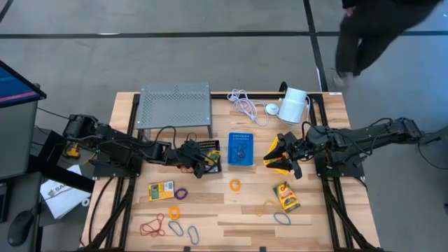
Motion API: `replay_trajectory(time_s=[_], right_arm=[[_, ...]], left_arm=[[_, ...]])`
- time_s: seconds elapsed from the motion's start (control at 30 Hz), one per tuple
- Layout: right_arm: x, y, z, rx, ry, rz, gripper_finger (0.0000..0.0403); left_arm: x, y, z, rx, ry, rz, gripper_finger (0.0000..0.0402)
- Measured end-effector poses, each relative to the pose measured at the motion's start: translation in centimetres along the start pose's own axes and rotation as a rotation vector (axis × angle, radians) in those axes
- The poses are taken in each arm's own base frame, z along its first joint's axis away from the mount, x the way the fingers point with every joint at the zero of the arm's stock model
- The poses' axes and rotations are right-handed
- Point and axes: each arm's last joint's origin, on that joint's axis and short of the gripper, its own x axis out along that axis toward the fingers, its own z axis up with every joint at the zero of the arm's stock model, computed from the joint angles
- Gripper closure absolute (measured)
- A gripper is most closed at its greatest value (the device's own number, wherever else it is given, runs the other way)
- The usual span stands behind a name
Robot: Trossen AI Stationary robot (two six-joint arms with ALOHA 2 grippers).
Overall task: Pick & Place Office Desk Supplies
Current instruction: Put the crayon box into the black basket, then put the violet stretchable key holder into the yellow basket
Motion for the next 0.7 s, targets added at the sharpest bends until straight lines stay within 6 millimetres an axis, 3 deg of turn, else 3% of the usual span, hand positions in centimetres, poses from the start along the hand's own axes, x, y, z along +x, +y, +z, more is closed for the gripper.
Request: replay_trajectory(time_s=[0.37, 0.7], right_arm=[[0.0, 0.0, 0.0, 0.001, 0.0, 0.0, 0.0237], [0.0, 0.1, 0.0, -0.001, 0.0, 0.005, 0.0237]], left_arm=[[-0.4, 0.2, 0.6, -0.012, -0.013, 0.001, 0.0233], [-3.5, 0.3, 2.1, 0.036, -0.104, 0.0, 0.0227]])
